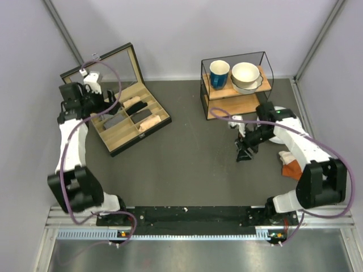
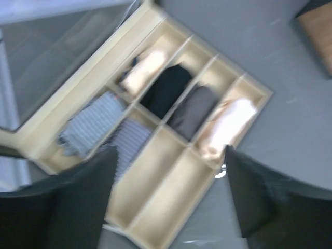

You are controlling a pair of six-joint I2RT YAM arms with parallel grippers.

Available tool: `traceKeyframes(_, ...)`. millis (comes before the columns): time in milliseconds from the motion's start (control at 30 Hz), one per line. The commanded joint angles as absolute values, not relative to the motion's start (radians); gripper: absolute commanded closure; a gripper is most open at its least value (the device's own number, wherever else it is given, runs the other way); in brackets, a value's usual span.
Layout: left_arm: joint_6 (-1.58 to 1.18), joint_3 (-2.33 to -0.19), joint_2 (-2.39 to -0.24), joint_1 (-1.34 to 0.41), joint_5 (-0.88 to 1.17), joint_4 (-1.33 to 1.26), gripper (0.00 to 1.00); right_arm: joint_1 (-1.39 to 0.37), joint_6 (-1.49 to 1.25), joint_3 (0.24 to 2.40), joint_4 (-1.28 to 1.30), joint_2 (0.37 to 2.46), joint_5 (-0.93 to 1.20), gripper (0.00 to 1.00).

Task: Roll the underwear
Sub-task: Reset both arms

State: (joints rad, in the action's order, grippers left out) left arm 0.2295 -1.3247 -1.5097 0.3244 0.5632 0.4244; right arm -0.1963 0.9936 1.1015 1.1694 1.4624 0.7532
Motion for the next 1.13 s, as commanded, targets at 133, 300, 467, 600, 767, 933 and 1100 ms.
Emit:
traceKeyframes(133, 0.052, -1.029, -1.003, 0.196, 0.747, 0.301, 0.01, 0.067, 0.581, 1.269, 0.869, 1.16, 0.752, 0.01)
traceKeyframes(300, -0.024, -0.884, -0.744, 0.192, 0.764, 0.298, 0.01, 0.121, 0.176, 1.163, 0.487, 0.954, 0.386, 0.01)
traceKeyframes(467, -0.191, -0.767, -0.559, 0.161, 0.857, 0.224, 0.01, 0.12, 0.046, 1.104, 0.452, 0.775, 0.247, 0.01)
traceKeyframes(600, -0.215, -0.697, -0.502, 0.129, 0.916, 0.19, 0.01, 0.12, 0.023, 1.108, 0.502, 0.726, 0.204, 0.01)
traceKeyframes(767, -0.172, -0.62, -0.399, 0.054, 0.865, 0.178, 0.01, 0.12, 0.008, 1.104, 0.532, 0.689, 0.207, 0.01)
traceKeyframes(933, -0.187, -0.58, -0.288, 0.022, 0.735, 0.179, 0.01, 0.121, -0.038, 1.097, 0.548, 0.663, 0.213, 0.01)
traceKeyframes(1100, -0.184, -0.58, -0.27, 0.02, 0.7, 0.196, 0.01, 0.12, -0.032, 1.066, 0.557, 0.62, 0.176, 0.01)
